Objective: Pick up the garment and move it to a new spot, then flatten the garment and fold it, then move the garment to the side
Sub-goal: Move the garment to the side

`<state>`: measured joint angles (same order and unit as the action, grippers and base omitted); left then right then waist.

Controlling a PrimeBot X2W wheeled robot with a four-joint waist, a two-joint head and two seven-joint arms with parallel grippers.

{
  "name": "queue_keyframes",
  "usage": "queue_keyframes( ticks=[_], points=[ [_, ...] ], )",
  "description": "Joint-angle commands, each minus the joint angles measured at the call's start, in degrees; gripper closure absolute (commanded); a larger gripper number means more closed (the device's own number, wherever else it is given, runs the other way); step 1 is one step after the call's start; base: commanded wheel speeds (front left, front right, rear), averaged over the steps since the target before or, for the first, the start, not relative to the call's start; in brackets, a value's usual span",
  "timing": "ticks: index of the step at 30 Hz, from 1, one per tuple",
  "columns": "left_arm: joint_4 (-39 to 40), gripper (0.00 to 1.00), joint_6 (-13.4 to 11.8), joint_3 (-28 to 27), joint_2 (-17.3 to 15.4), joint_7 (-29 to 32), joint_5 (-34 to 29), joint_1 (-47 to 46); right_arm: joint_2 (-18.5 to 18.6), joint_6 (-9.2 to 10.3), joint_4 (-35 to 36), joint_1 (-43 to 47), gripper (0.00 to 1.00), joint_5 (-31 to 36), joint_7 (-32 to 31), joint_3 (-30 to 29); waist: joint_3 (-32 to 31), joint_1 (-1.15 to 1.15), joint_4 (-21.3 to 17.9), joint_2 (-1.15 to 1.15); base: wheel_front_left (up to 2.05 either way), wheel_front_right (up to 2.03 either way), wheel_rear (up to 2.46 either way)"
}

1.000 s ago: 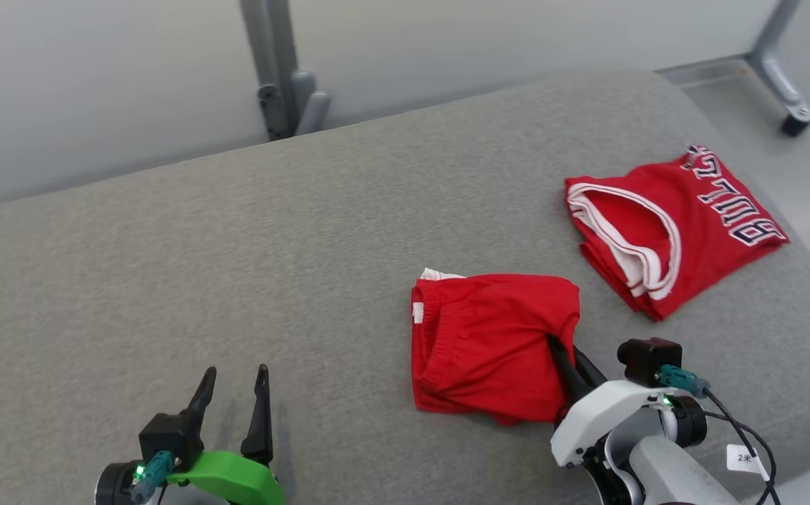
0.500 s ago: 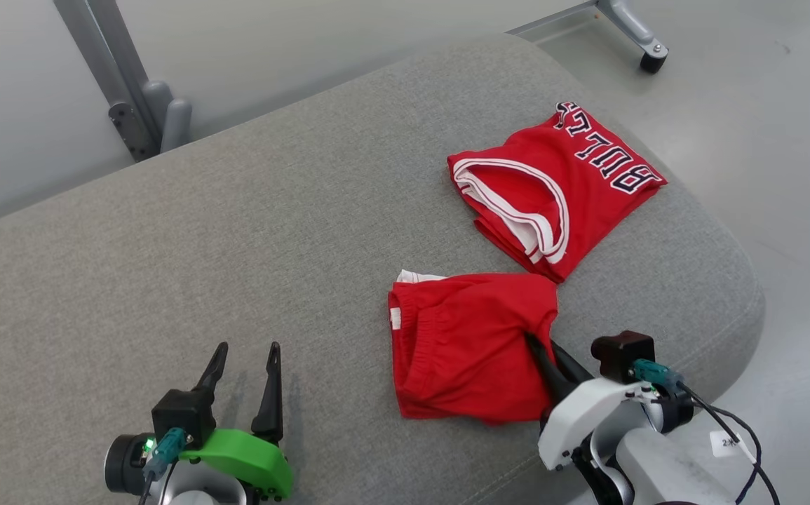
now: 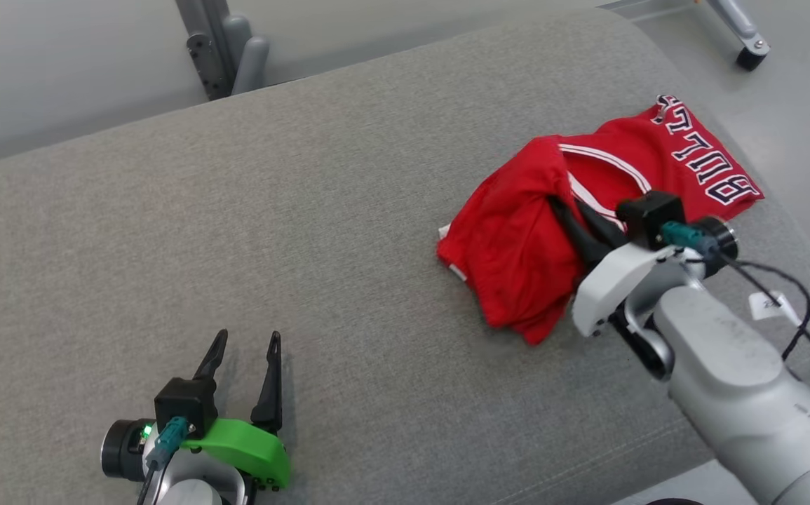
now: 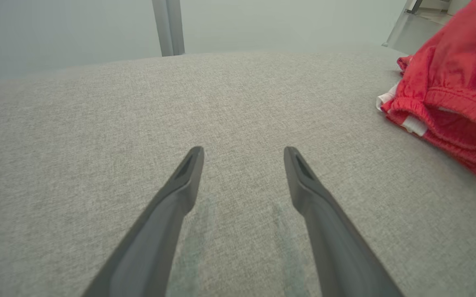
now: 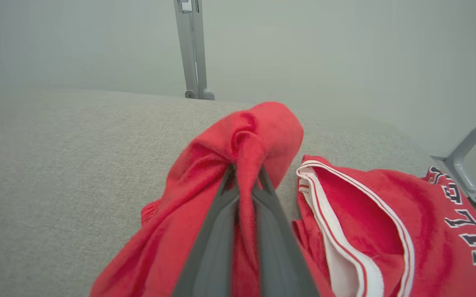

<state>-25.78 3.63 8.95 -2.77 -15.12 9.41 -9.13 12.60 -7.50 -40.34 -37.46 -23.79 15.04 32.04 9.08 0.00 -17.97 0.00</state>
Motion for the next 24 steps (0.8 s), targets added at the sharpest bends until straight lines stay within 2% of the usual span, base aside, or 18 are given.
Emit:
queue_keyframes(
  ticks=[1, 10, 17, 18, 19, 24],
  points=[
    [0.1, 0.0, 0.3, -0.3, -0.3, 0.0, -0.7, -0.6, 2.3, 0.04, -1.4, -2.5, 1.0, -0.9, 0.2, 0.3, 1.7, 0.0, 3.2, 0.0, 0.0, 0.0, 0.0],
    [0.2, 0.0, 0.4, -0.3, -0.3, 0.0, -2.0, -1.1, 12.9, 0.04, -14.4, -9.5, 1.0, -1.5, 0.2, -1.9, 3.0, 0.0, 8.4, 0.0, 0.0, 0.0, 0.0],
    [0.1, 0.0, 0.5, -0.9, -0.3, 0.0, -2.7, -0.7, 16.1, 0.04, -23.7, -12.0, 1.0, 1.4, 0.2, -4.6, 3.6, 0.0, 10.3, 0.0, 0.0, 0.0, 0.0],
    [0.0, 0.0, 0.5, -1.1, -0.3, 0.0, -3.0, -0.6, 16.2, 0.04, -24.5, -12.3, 0.53, 2.3, 0.2, -5.6, 3.6, 0.0, 10.4, 0.0, 0.0, 0.0, 0.0],
    [-0.1, 0.0, 0.5, -1.4, -0.3, 0.0, -3.0, -0.5, 16.1, 0.04, -25.7, -12.0, 0.0, 3.2, 0.2, -6.4, 3.5, 0.0, 10.5, 0.0, 0.0, 0.0, 0.0],
    [-0.3, 0.0, 0.3, -2.2, -0.3, 0.0, -3.0, -0.2, 17.5, 0.06, -25.2, -12.5, 0.0, 9.9, 0.1, -15.2, 3.3, 0.0, 10.5, 0.0, 0.0, 0.0, 0.0]
  ],
)
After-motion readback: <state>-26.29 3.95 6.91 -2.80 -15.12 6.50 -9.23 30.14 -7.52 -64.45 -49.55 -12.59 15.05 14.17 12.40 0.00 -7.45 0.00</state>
